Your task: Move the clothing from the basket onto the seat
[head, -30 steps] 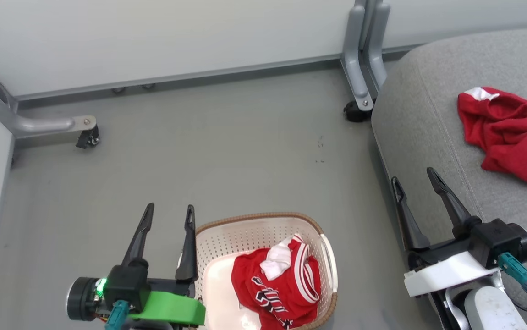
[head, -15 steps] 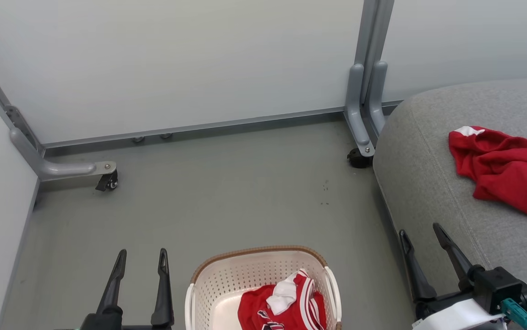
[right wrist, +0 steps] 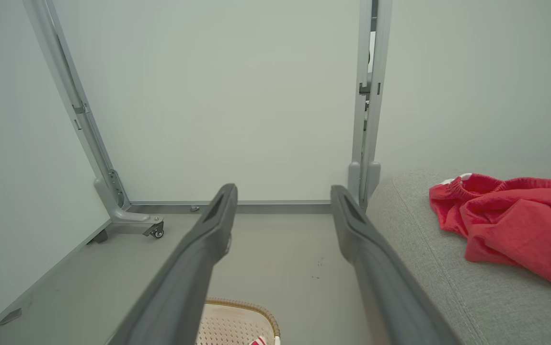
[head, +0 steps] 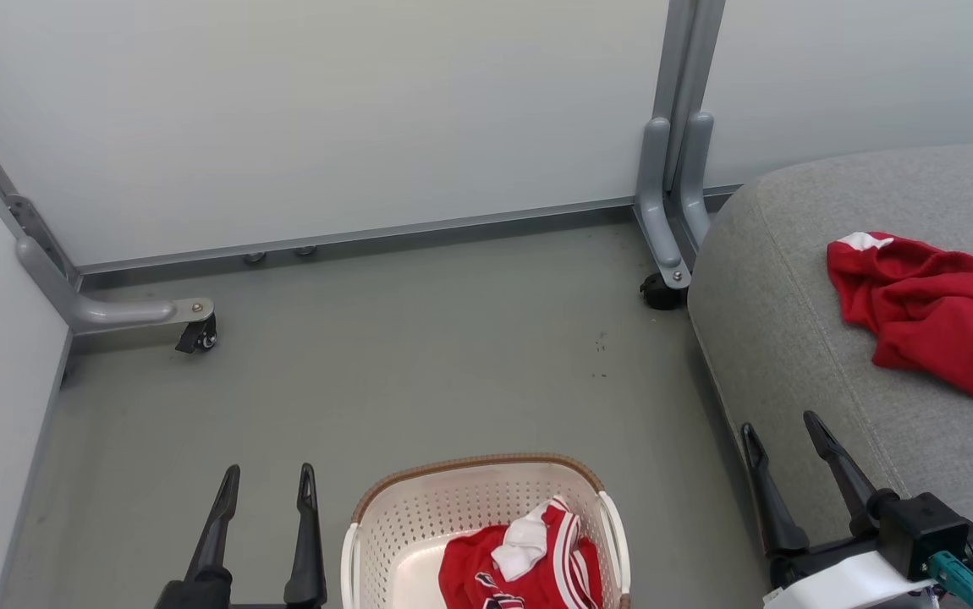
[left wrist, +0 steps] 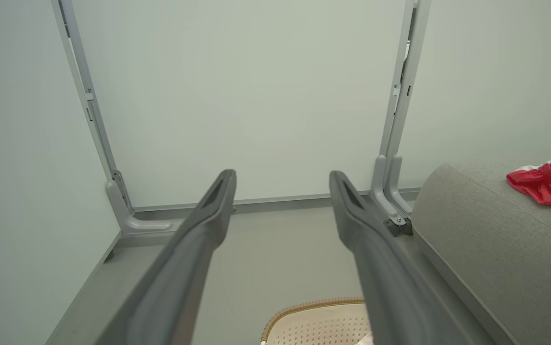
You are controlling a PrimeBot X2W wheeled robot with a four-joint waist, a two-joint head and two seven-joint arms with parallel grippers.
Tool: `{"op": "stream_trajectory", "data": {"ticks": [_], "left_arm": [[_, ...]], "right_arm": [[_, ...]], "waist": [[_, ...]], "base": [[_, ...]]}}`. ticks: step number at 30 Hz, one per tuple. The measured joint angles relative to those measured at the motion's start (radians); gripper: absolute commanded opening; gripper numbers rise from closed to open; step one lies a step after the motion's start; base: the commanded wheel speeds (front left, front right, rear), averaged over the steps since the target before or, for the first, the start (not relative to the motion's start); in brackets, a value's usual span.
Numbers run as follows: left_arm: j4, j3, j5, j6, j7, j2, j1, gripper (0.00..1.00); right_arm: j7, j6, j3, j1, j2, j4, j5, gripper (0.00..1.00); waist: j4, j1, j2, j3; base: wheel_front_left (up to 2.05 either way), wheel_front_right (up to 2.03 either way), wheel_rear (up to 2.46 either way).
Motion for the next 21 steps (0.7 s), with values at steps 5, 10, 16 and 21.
{"op": "stream_trajectory", "data": {"ticks": [5,10,16,21], "left_arm": [[0.004,-0.002,-0.006,0.0,0.0,0.0,0.0,1.0],[0.007,-0.002,-0.006,-0.001,0.0,0.0,0.0,1.0],[0.013,-0.002,-0.003,-0.006,0.0,0.0,-0.001,1.0],[0.018,-0.003,0.002,-0.01,0.0,0.0,-0.001,1.0]], "right_arm": [[0.0,0.0,0.007,0.0,0.001,0.005,-0.006,1.0],[0.0,0.0,0.009,0.0,0.001,0.007,-0.008,1.0],[0.0,0.0,0.01,0.0,0.001,0.007,-0.009,1.0],[0.0,0.0,0.008,0.0,0.001,0.006,-0.01,1.0]], "waist": [[-0.003,0.0,0.0,-0.005],[-0.006,0.0,0.0,-0.005],[-0.007,0.0,0.0,-0.001],[-0.008,0.0,0.0,0.002]], "base": [[0.0,0.0,0.0],[0.0,0.0,0.0],[0.0,0.0,0.0],[0.0,0.0,0.0]]}}
